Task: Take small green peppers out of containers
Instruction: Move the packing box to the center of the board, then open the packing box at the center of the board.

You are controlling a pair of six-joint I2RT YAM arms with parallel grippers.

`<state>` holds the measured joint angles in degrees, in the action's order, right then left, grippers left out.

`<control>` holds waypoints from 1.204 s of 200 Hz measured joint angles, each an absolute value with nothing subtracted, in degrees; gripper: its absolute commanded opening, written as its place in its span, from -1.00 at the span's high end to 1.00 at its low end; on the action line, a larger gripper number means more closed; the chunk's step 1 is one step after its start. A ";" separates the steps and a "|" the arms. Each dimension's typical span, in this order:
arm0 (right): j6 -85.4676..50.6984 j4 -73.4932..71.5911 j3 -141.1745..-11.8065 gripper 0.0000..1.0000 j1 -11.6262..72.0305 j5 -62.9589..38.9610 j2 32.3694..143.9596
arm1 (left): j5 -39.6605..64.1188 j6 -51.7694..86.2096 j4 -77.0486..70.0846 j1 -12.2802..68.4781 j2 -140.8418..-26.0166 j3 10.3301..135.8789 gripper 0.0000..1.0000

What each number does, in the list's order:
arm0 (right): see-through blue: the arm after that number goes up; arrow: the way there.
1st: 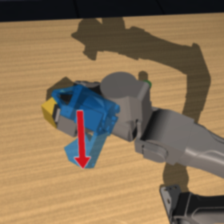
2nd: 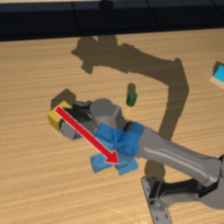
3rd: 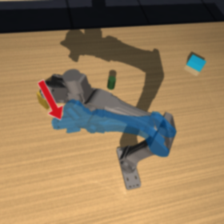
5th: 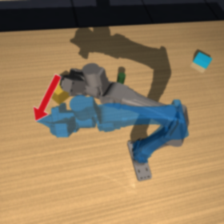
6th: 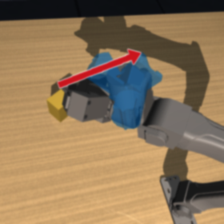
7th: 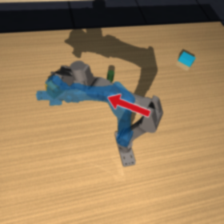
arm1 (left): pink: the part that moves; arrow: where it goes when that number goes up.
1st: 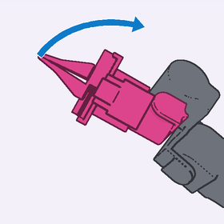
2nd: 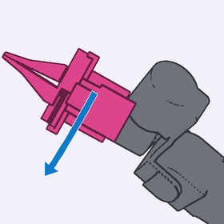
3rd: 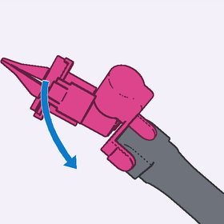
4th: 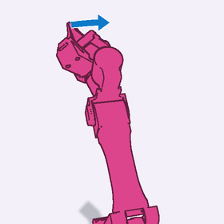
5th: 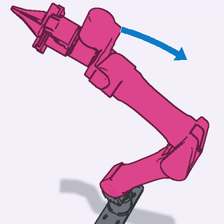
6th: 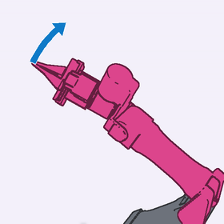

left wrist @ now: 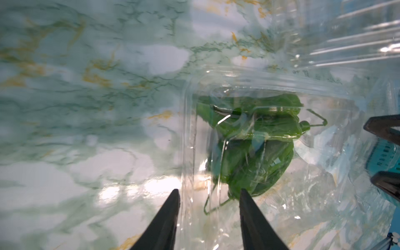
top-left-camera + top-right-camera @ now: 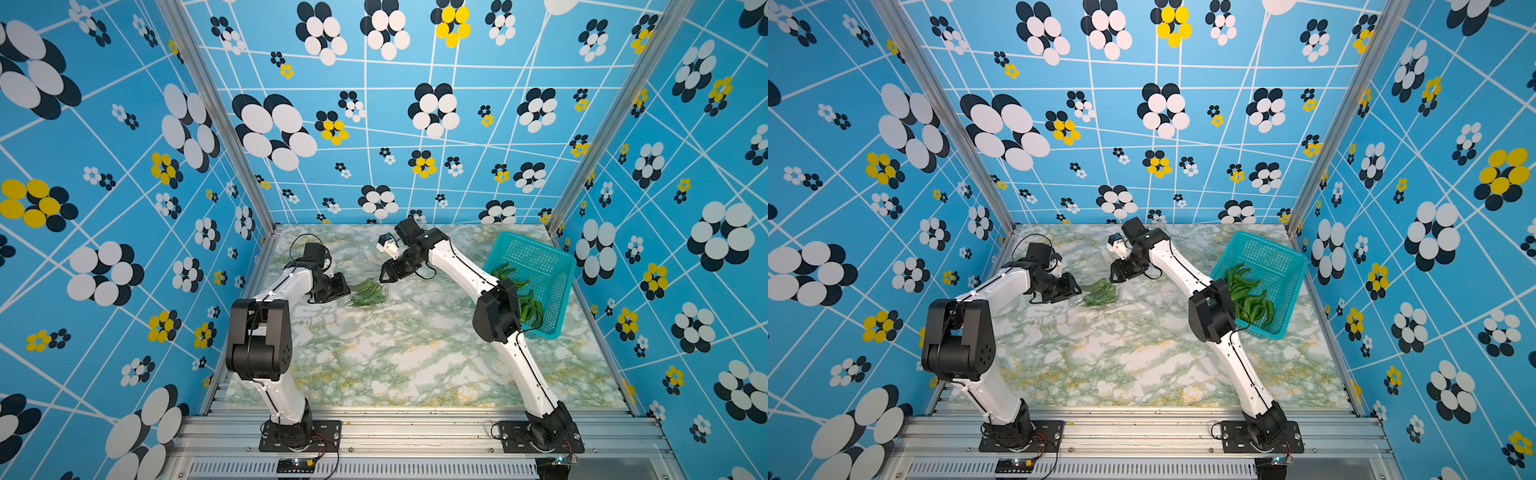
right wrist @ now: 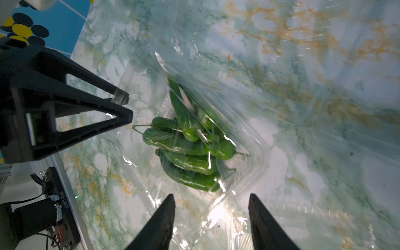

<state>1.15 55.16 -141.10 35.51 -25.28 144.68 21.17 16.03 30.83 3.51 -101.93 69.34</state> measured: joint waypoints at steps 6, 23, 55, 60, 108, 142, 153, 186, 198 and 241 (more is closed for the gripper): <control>1.34 55.31 -141.10 -0.12 35.51 -25.23 144.68 | 21.23 15.29 31.29 4.12 -102.35 69.73 0.09; 1.91 55.46 -141.10 -0.12 35.29 -25.08 144.40 | 22.57 13.45 32.51 4.64 -102.78 70.17 0.09; 3.99 55.96 -141.08 -0.13 35.24 -24.75 143.98 | 25.39 9.52 34.33 5.15 -102.76 70.26 0.10; 4.23 56.01 -141.08 -0.12 35.29 -24.64 143.96 | 25.54 9.06 34.70 5.39 -102.76 70.26 0.10; 6.17 55.96 -141.08 -0.14 35.40 -21.63 143.96 | 23.86 9.39 35.29 5.23 -100.40 69.69 0.07; 8.03 55.81 -141.08 -0.14 35.33 -21.28 143.96 | 21.76 10.50 35.11 4.36 -95.29 67.59 0.06; 8.69 55.48 -141.08 -0.13 35.33 -21.28 143.96 | 21.12 11.16 34.85 4.01 -93.78 67.00 0.06; 11.64 54.76 -141.10 -0.14 35.33 -21.28 143.96 | 20.56 14.68 34.11 2.17 -89.03 64.84 0.06; 12.82 54.54 -141.10 -0.14 35.33 -21.28 143.96 | 20.51 16.97 33.76 1.76 -86.87 63.18 0.06; 15.53 53.78 -141.25 -0.15 35.24 -22.15 144.18 | 20.88 28.29 32.75 3.51 -79.55 53.49 0.06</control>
